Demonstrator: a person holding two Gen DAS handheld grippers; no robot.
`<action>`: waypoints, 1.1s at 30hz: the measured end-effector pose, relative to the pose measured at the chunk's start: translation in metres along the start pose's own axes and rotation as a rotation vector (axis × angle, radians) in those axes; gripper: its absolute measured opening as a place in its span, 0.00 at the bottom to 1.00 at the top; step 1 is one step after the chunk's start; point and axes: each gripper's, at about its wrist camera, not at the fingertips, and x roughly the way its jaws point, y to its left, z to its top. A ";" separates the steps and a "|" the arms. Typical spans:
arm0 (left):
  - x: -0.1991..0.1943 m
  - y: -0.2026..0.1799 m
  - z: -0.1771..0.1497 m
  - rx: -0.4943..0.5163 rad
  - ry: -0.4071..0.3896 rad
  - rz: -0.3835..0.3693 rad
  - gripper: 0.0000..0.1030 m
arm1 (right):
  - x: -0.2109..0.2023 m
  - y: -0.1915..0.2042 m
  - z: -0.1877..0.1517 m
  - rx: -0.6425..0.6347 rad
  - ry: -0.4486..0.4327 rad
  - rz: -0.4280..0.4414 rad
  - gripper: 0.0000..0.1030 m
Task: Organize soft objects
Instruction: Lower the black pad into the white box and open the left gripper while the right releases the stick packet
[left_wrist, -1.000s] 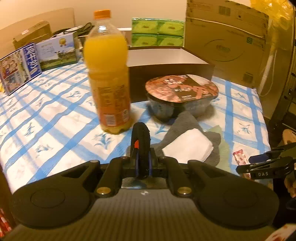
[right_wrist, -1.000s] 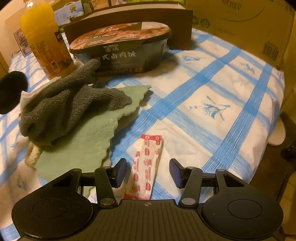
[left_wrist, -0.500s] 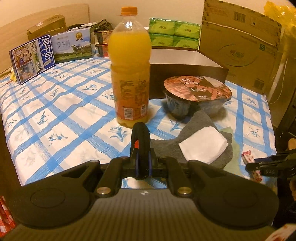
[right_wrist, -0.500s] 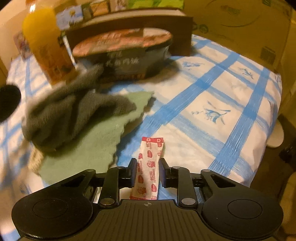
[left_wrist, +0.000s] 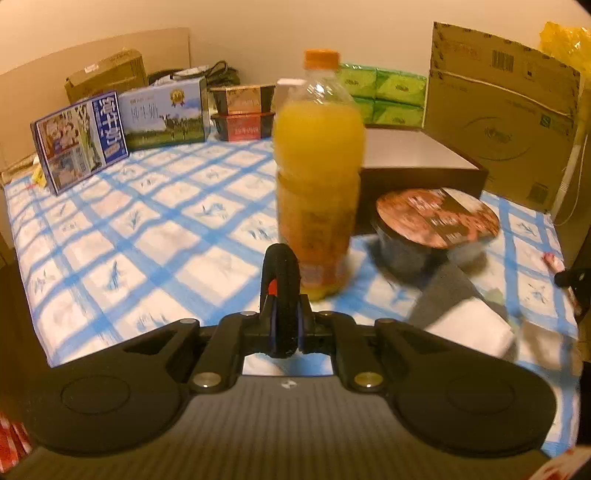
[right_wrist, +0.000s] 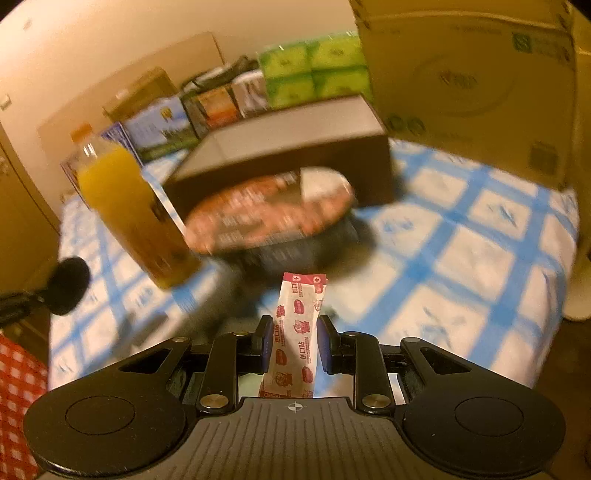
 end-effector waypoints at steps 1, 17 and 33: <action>0.003 0.005 0.005 0.005 -0.007 0.002 0.09 | 0.001 0.003 0.008 -0.001 -0.009 0.015 0.25; 0.079 0.074 0.094 0.074 -0.138 -0.064 0.09 | 0.093 0.039 0.134 -0.066 -0.108 0.132 0.25; 0.210 0.077 0.211 0.131 -0.212 -0.404 0.09 | 0.220 0.042 0.225 -0.035 -0.075 0.147 0.25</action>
